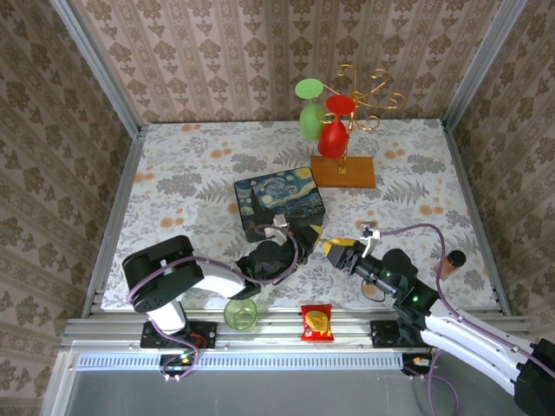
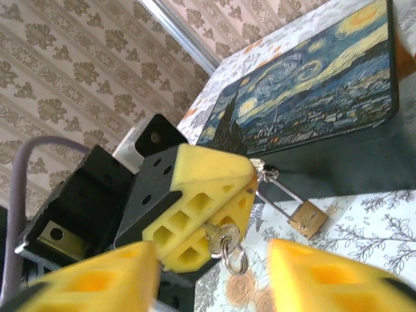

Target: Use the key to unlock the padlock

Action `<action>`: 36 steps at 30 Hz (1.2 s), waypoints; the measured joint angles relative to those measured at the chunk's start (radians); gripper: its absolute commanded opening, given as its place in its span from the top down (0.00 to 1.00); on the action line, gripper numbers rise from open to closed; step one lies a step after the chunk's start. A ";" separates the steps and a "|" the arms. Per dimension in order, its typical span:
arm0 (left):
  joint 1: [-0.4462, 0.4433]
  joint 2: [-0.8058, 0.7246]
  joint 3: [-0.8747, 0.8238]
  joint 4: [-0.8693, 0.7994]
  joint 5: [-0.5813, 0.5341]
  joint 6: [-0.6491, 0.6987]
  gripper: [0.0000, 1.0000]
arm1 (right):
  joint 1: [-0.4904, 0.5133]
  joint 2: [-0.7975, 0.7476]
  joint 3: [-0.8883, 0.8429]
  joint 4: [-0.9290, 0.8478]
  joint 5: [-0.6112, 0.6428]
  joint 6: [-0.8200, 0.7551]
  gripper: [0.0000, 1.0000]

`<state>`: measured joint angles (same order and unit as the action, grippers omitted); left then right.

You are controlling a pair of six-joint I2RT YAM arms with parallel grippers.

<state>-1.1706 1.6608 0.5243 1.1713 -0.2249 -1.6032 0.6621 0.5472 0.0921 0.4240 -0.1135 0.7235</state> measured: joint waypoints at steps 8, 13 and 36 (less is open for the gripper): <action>0.077 -0.135 0.047 -0.102 0.185 0.336 1.00 | -0.349 0.166 0.030 0.117 -0.488 0.122 0.10; 0.093 -0.185 0.095 -0.132 0.304 0.497 1.00 | -0.350 0.293 0.045 0.332 -0.640 0.239 0.17; 0.106 -0.199 0.082 -0.074 0.366 0.575 1.00 | -0.275 0.319 0.097 0.520 -0.684 0.320 0.73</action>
<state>-1.0641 1.4616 0.6067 1.0969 0.1413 -1.0279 0.3874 0.8661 0.1894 0.9440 -0.7979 1.0435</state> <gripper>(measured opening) 0.061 0.273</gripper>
